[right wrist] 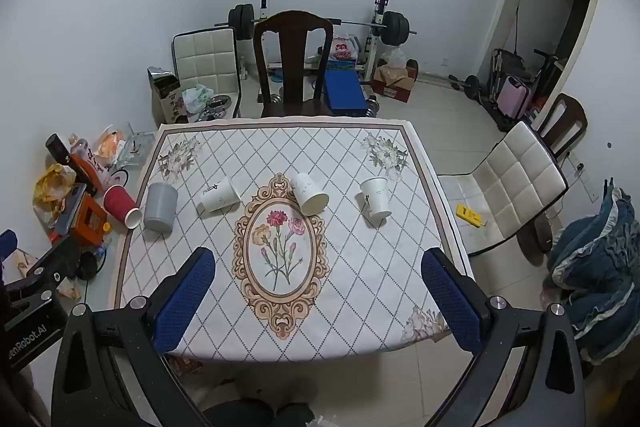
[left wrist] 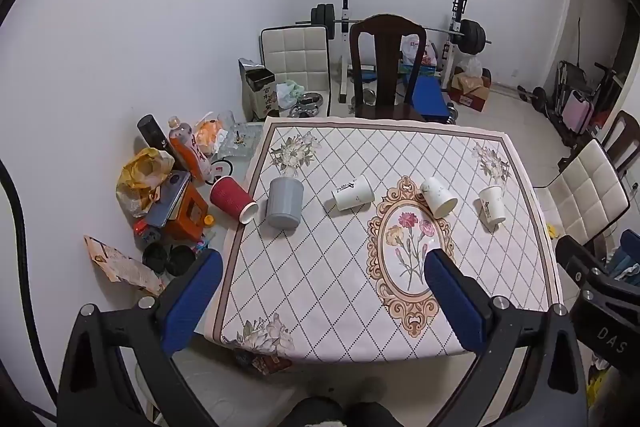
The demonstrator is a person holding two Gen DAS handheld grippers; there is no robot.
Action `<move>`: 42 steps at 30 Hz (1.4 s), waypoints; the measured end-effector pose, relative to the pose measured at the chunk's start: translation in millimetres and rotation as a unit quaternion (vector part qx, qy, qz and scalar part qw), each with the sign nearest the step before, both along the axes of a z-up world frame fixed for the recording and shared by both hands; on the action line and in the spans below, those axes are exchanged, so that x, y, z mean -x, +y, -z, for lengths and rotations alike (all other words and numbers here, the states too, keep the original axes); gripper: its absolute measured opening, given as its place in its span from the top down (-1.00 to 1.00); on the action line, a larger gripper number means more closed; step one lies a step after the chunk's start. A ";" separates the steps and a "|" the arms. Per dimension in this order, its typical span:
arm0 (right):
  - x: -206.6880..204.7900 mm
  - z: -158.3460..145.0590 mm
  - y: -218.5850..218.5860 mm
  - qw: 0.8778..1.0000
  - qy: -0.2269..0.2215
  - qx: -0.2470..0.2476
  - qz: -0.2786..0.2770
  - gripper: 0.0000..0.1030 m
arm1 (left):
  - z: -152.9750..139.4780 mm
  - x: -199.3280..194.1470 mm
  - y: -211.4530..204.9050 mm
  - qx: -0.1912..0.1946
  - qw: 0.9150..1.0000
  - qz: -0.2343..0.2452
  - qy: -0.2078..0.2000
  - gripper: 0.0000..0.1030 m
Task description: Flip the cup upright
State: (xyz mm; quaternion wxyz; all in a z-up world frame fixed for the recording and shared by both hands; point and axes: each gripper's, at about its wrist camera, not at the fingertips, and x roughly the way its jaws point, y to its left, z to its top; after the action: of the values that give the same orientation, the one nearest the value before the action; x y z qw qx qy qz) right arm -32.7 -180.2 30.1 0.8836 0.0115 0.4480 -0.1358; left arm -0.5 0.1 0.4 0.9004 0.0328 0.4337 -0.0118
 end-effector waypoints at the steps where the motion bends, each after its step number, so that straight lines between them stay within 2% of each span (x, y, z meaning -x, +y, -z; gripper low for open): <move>1: 1.0 -0.5 -0.1 1.000 -0.007 0.001 0.001 -1.00 | -0.4 0.5 0.2 0.000 1.000 -0.001 -0.002 -1.00; 16: 0.3 -0.1 -0.4 1.000 0.004 0.001 -0.002 -1.00 | -0.7 0.4 0.1 -0.001 1.000 0.001 0.008 -1.00; 26: 2.0 4.3 -1.8 1.000 0.005 0.001 -0.002 -1.00 | 14.1 4.7 6.2 -0.003 1.000 0.001 0.010 -1.00; 42: -0.5 2.3 -1.6 1.000 0.007 -0.001 -0.002 -1.00 | 16.1 6.8 7.2 -0.003 1.000 0.001 0.013 -1.00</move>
State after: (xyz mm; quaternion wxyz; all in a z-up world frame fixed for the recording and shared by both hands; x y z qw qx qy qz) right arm -32.1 -181.9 27.8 0.8808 0.0111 0.4541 -0.1338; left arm -7.3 7.2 -15.7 0.8946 0.0356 0.4453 -0.0117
